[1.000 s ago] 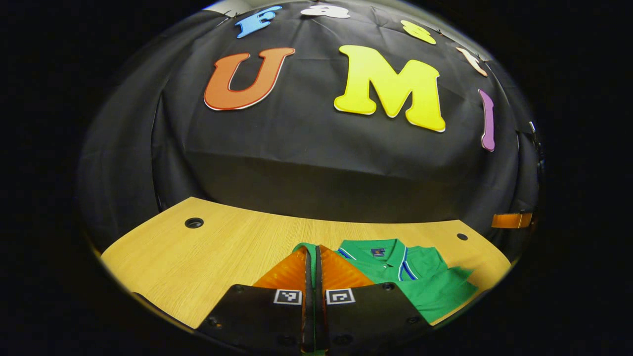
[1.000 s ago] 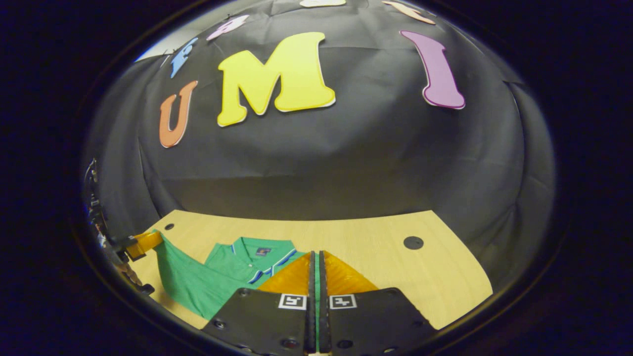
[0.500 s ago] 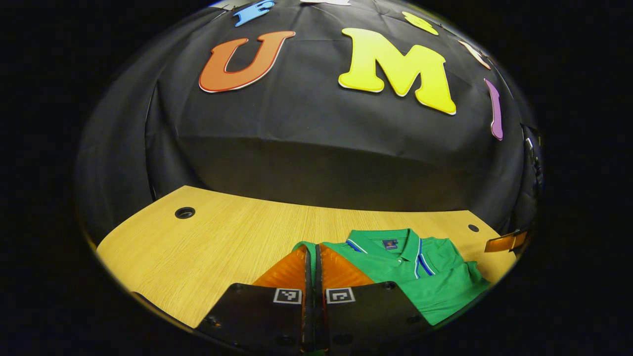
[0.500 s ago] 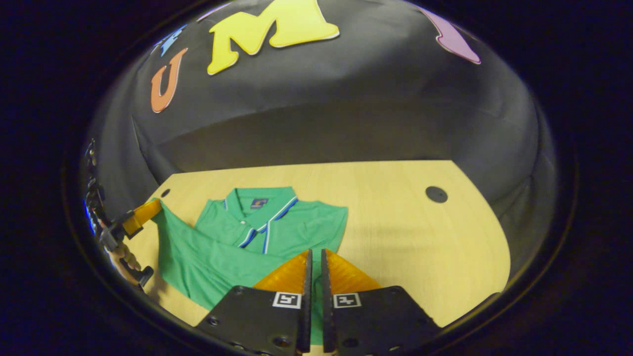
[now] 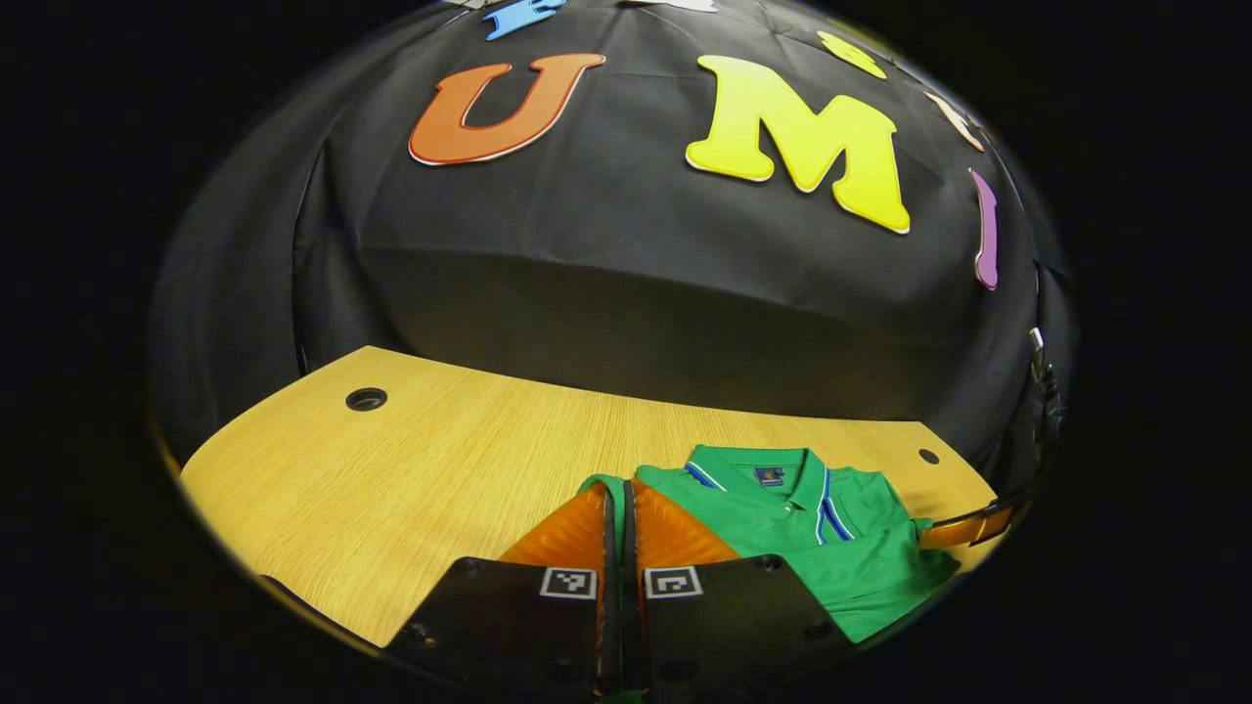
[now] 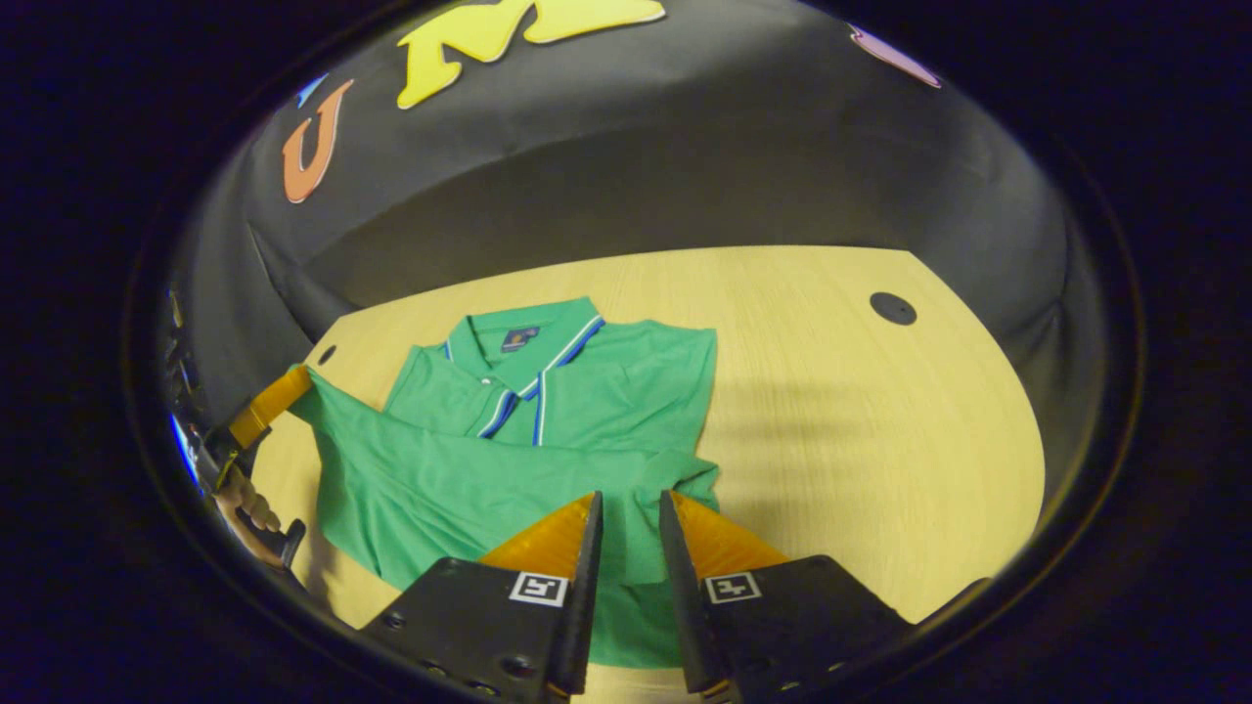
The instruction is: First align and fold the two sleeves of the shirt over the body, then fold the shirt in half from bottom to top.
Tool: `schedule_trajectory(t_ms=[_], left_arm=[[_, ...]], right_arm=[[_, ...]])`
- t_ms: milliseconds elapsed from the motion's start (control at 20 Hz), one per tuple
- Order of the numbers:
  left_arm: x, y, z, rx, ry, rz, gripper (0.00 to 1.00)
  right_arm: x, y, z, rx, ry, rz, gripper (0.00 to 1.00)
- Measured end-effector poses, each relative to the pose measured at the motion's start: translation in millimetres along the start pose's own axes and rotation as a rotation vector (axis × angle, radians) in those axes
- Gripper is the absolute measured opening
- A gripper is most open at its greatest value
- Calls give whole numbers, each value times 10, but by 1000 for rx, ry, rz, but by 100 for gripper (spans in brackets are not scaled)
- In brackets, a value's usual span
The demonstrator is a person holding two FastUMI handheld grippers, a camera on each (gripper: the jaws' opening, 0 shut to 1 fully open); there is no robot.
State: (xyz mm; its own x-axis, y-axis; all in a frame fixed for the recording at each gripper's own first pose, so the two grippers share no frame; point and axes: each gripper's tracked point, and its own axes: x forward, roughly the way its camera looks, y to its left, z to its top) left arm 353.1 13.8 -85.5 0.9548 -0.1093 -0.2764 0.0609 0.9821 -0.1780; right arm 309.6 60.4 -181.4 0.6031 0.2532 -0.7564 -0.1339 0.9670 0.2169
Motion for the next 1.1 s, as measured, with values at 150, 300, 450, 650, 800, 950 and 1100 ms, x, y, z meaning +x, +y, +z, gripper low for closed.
schedule_trajectory(t_ms=[150,300,450,650,800,950,1100], left_arm=[[-8,23,-22,-3,3,1,5],[-6,10,-46,-8,14,-1,5],[5,16,-16,-5,5,-2,5],[47,-28,37,15,-13,-7,5],[137,-155,76,74,-22,-24,4],[298,-227,181,158,-53,-33,4],[505,-300,297,231,-89,-32,4]], right_arm=[[47,-43,-35,14,20,-41,36],[135,-106,-37,75,40,-51,5],[52,-189,113,132,-4,-28,0],[-58,-179,482,136,-100,20,0],[-79,-233,825,85,-178,1,0],[-37,-200,1144,-3,-267,-25,0],[100,-192,1358,-83,-312,-65,0]])
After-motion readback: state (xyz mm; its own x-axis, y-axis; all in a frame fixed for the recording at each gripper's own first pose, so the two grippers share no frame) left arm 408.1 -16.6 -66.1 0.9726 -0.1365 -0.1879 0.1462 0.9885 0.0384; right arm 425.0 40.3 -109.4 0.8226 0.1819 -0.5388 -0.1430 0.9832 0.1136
